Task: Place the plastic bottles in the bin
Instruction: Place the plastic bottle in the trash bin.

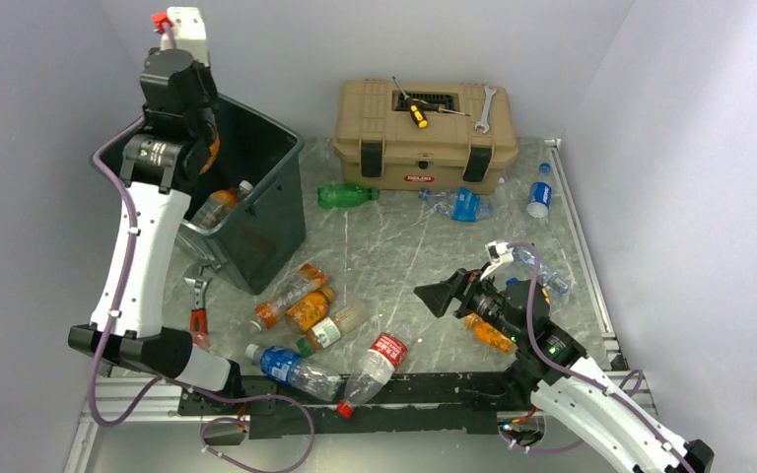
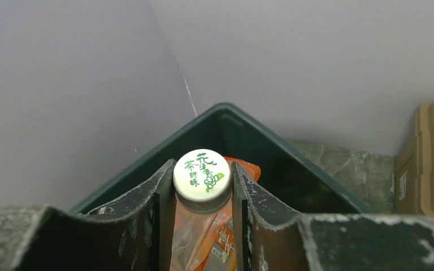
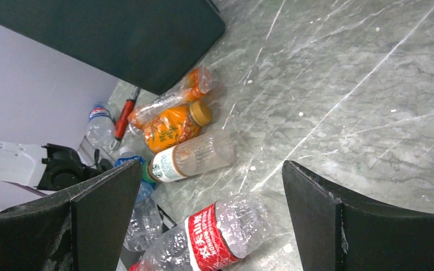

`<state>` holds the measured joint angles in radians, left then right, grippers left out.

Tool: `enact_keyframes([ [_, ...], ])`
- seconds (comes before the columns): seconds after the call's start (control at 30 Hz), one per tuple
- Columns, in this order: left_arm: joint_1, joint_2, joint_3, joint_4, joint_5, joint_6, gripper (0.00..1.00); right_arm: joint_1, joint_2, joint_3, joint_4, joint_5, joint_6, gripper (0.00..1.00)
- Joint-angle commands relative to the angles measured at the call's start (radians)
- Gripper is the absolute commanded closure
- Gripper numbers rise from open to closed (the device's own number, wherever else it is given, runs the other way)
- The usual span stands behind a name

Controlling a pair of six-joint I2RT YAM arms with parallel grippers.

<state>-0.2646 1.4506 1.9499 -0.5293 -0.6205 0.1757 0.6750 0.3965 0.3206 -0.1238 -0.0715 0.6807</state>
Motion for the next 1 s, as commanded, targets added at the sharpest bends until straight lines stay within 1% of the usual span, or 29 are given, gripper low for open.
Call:
enact_keyframes([
  [0.0, 0.132, 0.012, -0.025, -0.09, 0.201, -0.273, 1.0, 0.001, -0.042, -0.003, 0.03, -0.022, 0.016, 0.01],
  [0.03, 0.161, 0.018, -0.04, -0.092, 0.227, -0.295, 1.0, 0.001, -0.051, -0.002, 0.021, -0.021, 0.014, 0.01],
  [0.13, 0.186, 0.03, -0.074, -0.087, 0.27, -0.335, 1.0, 0.001, -0.073, -0.008, 0.004, -0.018, 0.009, 0.01],
  [0.5, 0.188, 0.031, -0.073, -0.108, 0.276, -0.328, 0.99, 0.001, -0.072, 0.024, -0.052, 0.014, -0.03, 0.0],
  [0.53, 0.189, 0.029, -0.083, -0.111, 0.279, -0.328, 0.92, 0.0, -0.072, 0.028, -0.054, 0.017, -0.032, 0.0],
  [0.57, 0.189, 0.02, -0.091, -0.117, 0.282, -0.334, 0.75, 0.001, -0.073, 0.032, -0.057, 0.018, -0.033, 0.0],
  [0.67, 0.188, -0.047, -0.132, -0.081, 0.316, -0.362, 0.06, 0.001, -0.074, 0.048, -0.087, 0.029, -0.034, 0.0],
  [0.7, 0.188, -0.073, -0.146, -0.061, 0.327, -0.365, 0.01, 0.001, -0.074, 0.059, -0.098, 0.033, -0.033, 0.0],
  [0.77, 0.188, -0.106, -0.134, -0.049, 0.346, -0.369, 0.0, 0.001, -0.074, 0.073, -0.117, 0.039, -0.027, 0.0],
  [0.83, 0.188, -0.119, -0.089, -0.073, 0.382, -0.373, 0.0, 0.001, -0.074, 0.089, -0.133, 0.059, -0.014, 0.0],
  [0.9, 0.184, -0.13, -0.044, -0.097, 0.467, -0.378, 0.01, 0.001, -0.069, 0.104, -0.141, 0.096, 0.007, 0.0],
  [0.97, 0.158, -0.145, -0.004, -0.114, 0.539, -0.373, 0.0, 0.001, -0.055, 0.123, -0.143, 0.118, 0.0, 0.0],
])
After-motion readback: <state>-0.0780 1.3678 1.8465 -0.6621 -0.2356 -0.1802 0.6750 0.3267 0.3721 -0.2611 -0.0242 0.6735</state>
